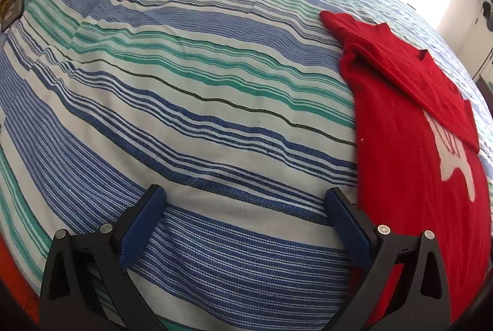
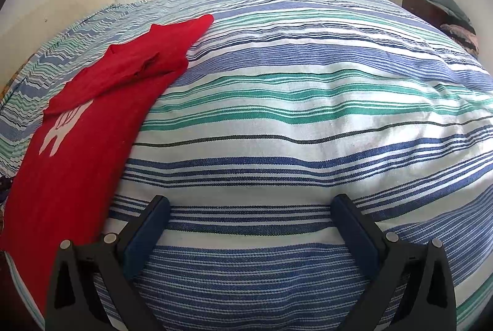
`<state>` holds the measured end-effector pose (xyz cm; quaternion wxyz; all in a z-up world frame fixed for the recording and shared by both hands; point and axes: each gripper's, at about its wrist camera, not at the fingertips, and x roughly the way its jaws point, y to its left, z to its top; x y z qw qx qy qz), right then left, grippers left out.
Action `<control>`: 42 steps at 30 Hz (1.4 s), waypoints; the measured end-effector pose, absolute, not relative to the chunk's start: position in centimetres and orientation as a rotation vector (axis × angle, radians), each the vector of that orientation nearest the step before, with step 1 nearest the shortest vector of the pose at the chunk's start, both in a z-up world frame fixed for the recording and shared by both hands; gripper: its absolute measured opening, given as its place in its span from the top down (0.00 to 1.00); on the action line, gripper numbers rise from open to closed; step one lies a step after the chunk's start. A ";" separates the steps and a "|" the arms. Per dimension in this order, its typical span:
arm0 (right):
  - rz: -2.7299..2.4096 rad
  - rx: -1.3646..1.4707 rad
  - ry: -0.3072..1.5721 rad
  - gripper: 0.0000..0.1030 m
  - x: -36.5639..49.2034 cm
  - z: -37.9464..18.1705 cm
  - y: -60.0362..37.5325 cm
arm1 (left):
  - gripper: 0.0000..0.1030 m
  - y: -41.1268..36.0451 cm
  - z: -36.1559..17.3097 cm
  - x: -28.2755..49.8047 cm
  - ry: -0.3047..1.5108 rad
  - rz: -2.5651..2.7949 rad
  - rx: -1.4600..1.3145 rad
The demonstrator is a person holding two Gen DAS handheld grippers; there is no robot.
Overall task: Fold small clothes
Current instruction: 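Release the sleeve and lift the left gripper away from the sweater, then grasp the sweater hem with both grippers and fold it up toward the collar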
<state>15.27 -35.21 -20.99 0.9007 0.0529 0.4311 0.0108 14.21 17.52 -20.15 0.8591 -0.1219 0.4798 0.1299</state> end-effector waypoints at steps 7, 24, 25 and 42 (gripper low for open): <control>0.023 0.109 0.892 0.00 15.3 -21.0 -35.2 | 0.01 17.4 -20.2 14.3 1.007 0.280 -0.250; 0.023 0.111 0.885 0.00 15.0 -20.9 -35.4 | 0.01 16.5 -20.8 14.3 1.007 0.309 -0.199; 0.023 0.111 0.884 0.00 15.0 -20.9 -35.4 | 0.01 16.4 -20.8 14.3 1.006 0.308 -0.198; 0.116 0.275 1.027 0.09 14.7 -17.2 -36.0 | 0.02 16.1 -15.5 10.2 1.133 -0.046 -0.335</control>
